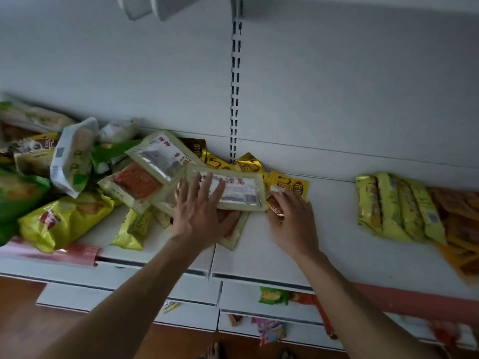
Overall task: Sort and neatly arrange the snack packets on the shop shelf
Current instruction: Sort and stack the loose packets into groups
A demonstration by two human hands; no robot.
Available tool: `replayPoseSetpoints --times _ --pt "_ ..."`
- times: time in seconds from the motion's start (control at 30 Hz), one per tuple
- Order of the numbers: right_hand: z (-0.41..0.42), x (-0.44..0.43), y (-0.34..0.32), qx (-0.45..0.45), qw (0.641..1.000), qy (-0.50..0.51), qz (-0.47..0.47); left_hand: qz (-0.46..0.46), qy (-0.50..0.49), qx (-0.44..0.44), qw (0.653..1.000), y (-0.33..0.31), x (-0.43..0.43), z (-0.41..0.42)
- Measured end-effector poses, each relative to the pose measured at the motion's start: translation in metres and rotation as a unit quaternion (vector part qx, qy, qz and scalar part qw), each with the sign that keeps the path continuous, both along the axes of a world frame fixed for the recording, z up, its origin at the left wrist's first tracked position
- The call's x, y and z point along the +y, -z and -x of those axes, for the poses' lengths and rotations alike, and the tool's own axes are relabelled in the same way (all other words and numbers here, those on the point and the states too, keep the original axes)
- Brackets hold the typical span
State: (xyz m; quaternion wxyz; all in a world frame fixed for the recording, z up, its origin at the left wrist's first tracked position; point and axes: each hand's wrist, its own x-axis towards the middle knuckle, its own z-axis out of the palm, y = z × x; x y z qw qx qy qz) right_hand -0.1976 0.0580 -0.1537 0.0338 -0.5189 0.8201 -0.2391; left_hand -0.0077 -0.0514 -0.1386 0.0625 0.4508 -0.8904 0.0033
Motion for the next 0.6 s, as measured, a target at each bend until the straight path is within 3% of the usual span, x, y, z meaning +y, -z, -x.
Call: replayPoseSetpoints --times 0.1,0.17,0.27,0.37,0.4,0.43,0.5,0.53,0.6 --pt "-0.013 -0.009 -0.016 -0.147 0.971 0.039 0.183 -0.048 0.018 0.044 0.998 0.009 0.02 0.018" --pt "-0.032 -0.019 -0.024 -0.152 0.965 0.028 0.211 -0.115 0.042 0.096 0.988 0.01 0.032 0.031" --pt "-0.05 -0.027 -0.016 -0.088 0.992 -0.011 0.09 -0.255 0.078 0.193 0.944 0.0 0.032 0.034" --pt "-0.05 -0.02 -0.004 -0.021 0.999 -0.031 -0.013 -0.387 0.058 0.355 0.849 -0.022 0.015 0.006" --pt "-0.049 -0.019 -0.003 -0.019 0.999 -0.036 -0.029 -0.347 0.068 0.395 0.848 -0.028 0.008 -0.006" --pt "-0.049 -0.019 -0.002 -0.023 0.998 -0.04 -0.041 -0.24 0.092 0.403 0.878 -0.034 -0.002 -0.015" --pt "-0.048 -0.019 -0.001 -0.022 0.996 -0.053 -0.07 -0.022 0.119 0.298 0.947 -0.041 -0.028 -0.027" --pt "-0.048 -0.019 -0.001 -0.01 0.994 -0.062 -0.088 0.01 0.104 0.202 0.974 -0.044 -0.042 -0.03" --pt "-0.048 -0.018 -0.002 0.026 0.99 -0.07 -0.121 -0.026 0.055 0.016 0.998 -0.043 -0.067 -0.035"
